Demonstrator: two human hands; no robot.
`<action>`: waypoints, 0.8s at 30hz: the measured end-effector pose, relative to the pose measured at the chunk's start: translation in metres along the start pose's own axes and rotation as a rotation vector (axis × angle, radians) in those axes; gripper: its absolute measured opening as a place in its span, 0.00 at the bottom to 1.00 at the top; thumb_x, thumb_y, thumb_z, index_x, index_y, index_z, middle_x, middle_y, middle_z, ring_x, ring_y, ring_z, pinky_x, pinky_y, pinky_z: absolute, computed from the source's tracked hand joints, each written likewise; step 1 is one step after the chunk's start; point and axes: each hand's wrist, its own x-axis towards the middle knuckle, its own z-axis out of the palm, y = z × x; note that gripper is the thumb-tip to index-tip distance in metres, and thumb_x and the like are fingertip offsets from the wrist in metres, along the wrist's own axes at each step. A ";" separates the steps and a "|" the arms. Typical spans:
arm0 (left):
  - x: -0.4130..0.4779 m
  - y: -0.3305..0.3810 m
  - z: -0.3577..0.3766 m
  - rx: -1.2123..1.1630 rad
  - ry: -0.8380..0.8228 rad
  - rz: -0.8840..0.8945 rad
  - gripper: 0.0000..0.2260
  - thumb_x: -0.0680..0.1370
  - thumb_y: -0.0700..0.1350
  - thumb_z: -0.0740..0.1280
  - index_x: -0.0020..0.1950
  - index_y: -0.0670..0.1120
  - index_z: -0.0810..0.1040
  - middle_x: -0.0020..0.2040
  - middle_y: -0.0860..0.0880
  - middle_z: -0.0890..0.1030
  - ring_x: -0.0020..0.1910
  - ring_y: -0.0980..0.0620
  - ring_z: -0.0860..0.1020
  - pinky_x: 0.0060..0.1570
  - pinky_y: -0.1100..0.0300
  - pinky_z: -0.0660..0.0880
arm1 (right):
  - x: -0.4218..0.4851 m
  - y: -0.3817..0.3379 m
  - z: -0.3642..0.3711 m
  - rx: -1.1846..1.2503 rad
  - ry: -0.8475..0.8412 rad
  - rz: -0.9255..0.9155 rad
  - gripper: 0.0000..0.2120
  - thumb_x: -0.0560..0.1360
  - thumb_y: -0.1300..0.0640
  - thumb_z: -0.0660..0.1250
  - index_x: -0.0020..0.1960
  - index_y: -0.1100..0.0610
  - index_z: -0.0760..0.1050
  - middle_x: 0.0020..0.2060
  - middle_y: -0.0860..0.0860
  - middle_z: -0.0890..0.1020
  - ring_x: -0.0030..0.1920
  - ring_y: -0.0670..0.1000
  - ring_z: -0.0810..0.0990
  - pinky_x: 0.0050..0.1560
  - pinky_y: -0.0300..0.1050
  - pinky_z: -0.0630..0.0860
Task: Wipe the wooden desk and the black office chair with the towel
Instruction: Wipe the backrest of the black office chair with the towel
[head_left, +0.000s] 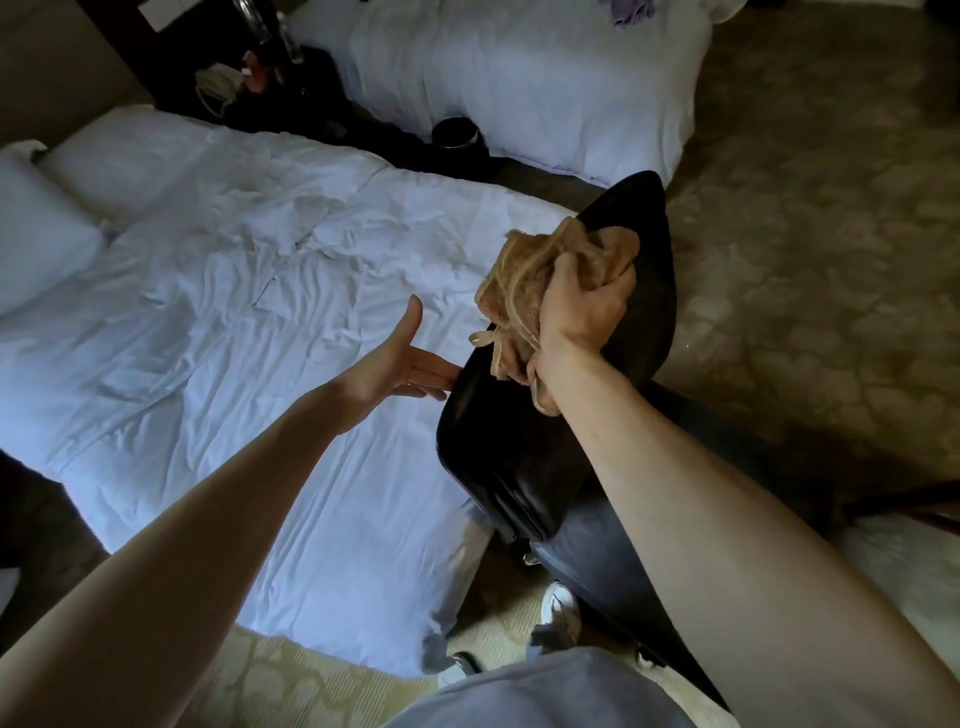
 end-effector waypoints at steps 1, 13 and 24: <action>0.006 0.001 0.002 -0.006 0.046 0.003 0.47 0.78 0.73 0.35 0.61 0.48 0.86 0.55 0.47 0.87 0.58 0.48 0.84 0.72 0.48 0.70 | -0.003 0.001 -0.004 0.036 0.022 0.011 0.35 0.77 0.53 0.72 0.80 0.50 0.62 0.68 0.56 0.75 0.58 0.54 0.80 0.40 0.31 0.70; 0.044 0.021 0.071 -0.474 0.166 0.012 0.20 0.88 0.50 0.55 0.42 0.44 0.77 0.29 0.49 0.82 0.31 0.52 0.81 0.27 0.64 0.76 | -0.072 0.046 -0.012 -0.012 -0.026 -0.062 0.40 0.70 0.44 0.69 0.80 0.40 0.59 0.64 0.48 0.72 0.63 0.53 0.77 0.65 0.58 0.77; 0.045 0.031 0.057 -0.488 -0.013 0.016 0.47 0.76 0.77 0.40 0.64 0.43 0.82 0.56 0.40 0.86 0.57 0.42 0.84 0.60 0.53 0.79 | 0.021 0.008 0.013 -0.120 -0.031 -0.059 0.35 0.76 0.52 0.71 0.80 0.50 0.62 0.69 0.56 0.74 0.66 0.59 0.77 0.67 0.56 0.76</action>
